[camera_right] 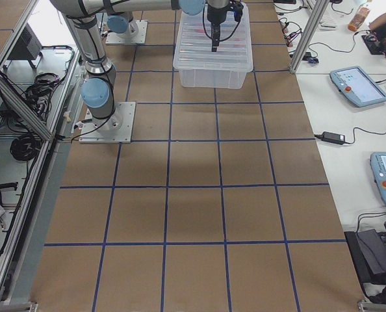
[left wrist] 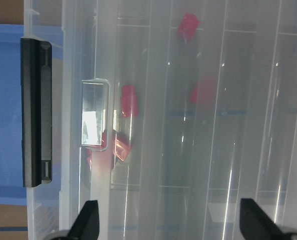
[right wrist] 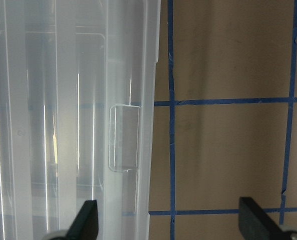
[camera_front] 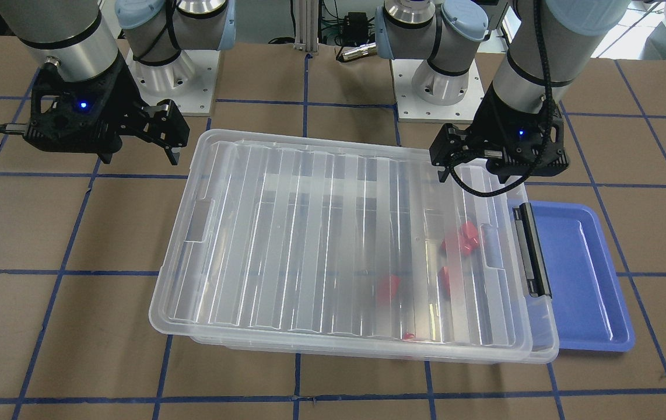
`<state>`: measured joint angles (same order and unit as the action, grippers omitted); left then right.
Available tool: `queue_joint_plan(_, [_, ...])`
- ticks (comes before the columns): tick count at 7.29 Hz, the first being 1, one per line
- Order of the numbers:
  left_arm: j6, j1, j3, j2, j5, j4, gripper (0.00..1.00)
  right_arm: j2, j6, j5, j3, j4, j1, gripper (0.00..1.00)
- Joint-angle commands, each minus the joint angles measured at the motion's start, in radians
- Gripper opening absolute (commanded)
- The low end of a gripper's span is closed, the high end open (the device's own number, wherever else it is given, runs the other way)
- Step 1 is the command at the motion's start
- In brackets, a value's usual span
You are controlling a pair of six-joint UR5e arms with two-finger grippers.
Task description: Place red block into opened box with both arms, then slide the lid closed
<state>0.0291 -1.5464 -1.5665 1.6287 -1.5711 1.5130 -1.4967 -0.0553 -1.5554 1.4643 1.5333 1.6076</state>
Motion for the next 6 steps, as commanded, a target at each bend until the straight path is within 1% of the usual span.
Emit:
queue_joint_plan(1, [0.0,-0.004,0.0,-0.001,-0.001,0.0,1.0,-0.004,0.0,0.001,0.001,-0.002,0.0,1.0])
queue_joint_plan(6, [-0.005,-0.029,0.003,0.005,0.002,-0.002,1.0,-0.004,0.002,0.006,0.001,-0.004,0.0,1.0])
